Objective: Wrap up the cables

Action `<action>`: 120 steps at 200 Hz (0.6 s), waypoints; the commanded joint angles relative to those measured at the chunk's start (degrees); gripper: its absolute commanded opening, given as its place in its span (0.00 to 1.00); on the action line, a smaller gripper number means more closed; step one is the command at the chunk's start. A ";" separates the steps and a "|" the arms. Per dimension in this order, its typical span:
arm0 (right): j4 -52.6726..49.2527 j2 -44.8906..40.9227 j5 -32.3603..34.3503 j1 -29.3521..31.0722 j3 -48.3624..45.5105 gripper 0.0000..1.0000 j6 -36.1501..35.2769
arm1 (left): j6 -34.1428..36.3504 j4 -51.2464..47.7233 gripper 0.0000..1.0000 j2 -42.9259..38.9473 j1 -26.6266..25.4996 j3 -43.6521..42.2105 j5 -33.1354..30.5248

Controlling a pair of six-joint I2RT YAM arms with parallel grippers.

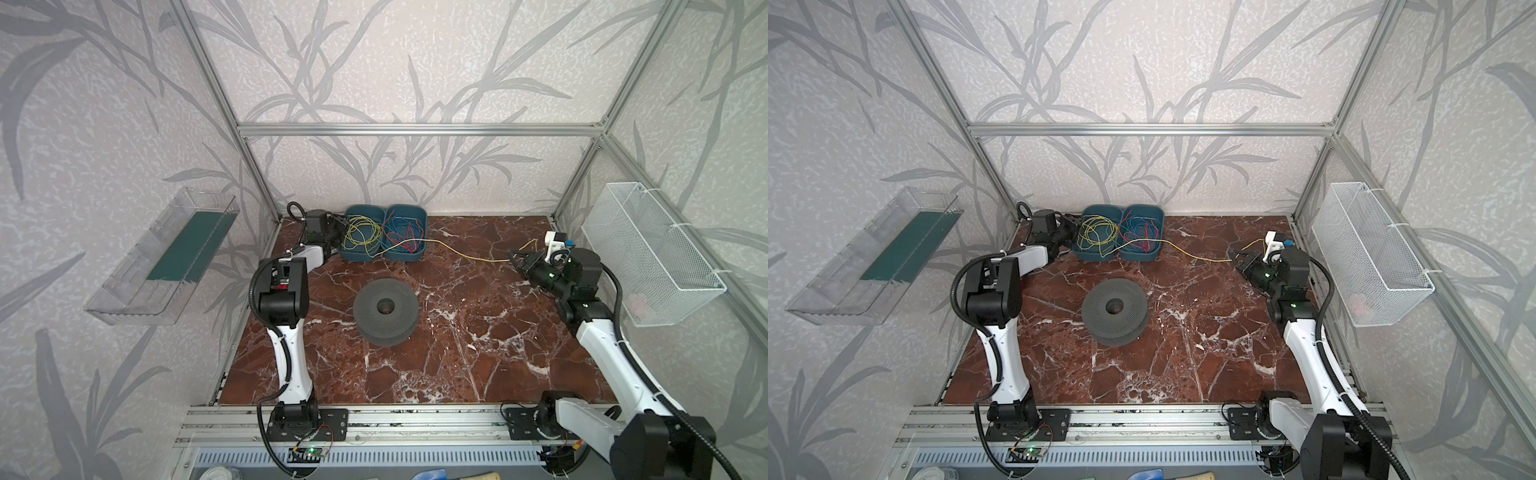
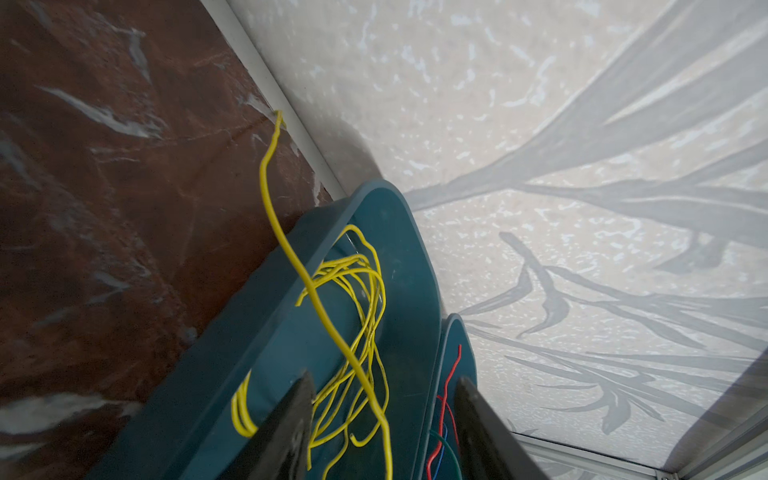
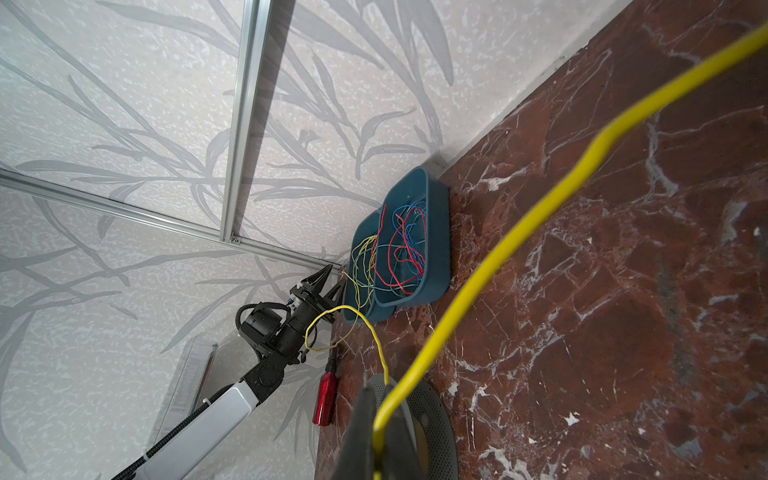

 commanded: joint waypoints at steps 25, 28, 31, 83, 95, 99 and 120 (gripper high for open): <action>1.79 -0.04 -1.25 0.08 1.00 0.00 -0.30 | -1.63 -0.90 0.50 5.38 -0.60 5.91 0.23; 1.79 -0.04 -1.21 0.06 1.01 0.00 -0.29 | -1.71 -0.91 0.50 5.69 -0.73 6.08 0.17; 1.77 -0.04 -1.21 0.06 1.01 0.00 -0.23 | -1.86 -0.66 0.49 5.96 -0.78 6.21 0.16; 0.30 -0.41 -1.53 0.06 1.37 0.00 -1.12 | -2.00 3.08 0.20 7.87 -0.93 7.09 -1.20; 0.18 -0.52 -1.51 0.06 1.03 0.00 -1.25 | -1.77 3.66 0.11 7.46 -0.92 6.97 -1.04; 0.18 -0.48 -1.51 0.06 0.94 0.00 -1.25 | -1.45 3.83 0.09 7.23 -0.90 6.98 -0.92; 0.65 -0.24 -1.51 0.08 0.51 0.00 -1.09 | 0.32 2.66 0.04 5.72 -0.95 7.41 -0.46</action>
